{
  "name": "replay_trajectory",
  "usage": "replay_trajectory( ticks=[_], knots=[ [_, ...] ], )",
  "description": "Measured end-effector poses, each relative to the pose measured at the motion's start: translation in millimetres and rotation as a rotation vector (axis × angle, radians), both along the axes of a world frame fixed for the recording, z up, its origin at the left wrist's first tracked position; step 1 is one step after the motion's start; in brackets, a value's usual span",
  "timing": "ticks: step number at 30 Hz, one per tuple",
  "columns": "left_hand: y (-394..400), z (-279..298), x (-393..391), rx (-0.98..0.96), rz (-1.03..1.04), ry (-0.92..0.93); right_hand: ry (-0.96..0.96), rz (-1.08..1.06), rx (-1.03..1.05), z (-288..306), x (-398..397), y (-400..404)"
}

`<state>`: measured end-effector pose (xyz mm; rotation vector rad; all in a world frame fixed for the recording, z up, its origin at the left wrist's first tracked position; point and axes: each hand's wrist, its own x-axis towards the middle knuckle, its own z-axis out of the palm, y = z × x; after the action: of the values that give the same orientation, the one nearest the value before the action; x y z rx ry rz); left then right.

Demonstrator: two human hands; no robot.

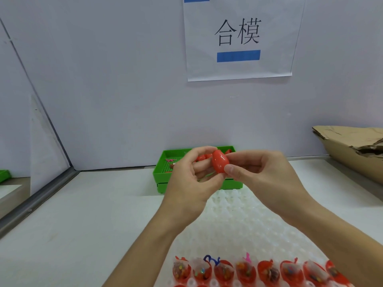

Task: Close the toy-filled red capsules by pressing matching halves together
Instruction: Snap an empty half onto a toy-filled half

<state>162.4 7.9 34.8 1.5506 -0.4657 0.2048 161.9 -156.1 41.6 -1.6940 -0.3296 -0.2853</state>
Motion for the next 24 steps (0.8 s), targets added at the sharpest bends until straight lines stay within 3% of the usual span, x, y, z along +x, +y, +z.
replay_trajectory(
  ticks=[8, 16, 20, 24],
  knots=[
    [1.3, -0.3, -0.2, -0.057, -0.046, 0.041, -0.045, 0.017, 0.033, 1.8, -0.5, -0.5],
    [-2.0, 3.7, -0.7, -0.447, -0.206, 0.236, -0.476, -0.143, -0.323, 3.1, -2.3, -1.2],
    [-1.4, 1.4, -0.6, -0.437, -0.198, 0.204, -0.447, -0.115, -0.296, 1.4, 0.7, -2.3],
    [-1.5, 2.4, -0.3, -0.281, 0.006, 0.138, -0.311, -0.030, -0.248, -1.7, 2.8, -4.0]
  ],
)
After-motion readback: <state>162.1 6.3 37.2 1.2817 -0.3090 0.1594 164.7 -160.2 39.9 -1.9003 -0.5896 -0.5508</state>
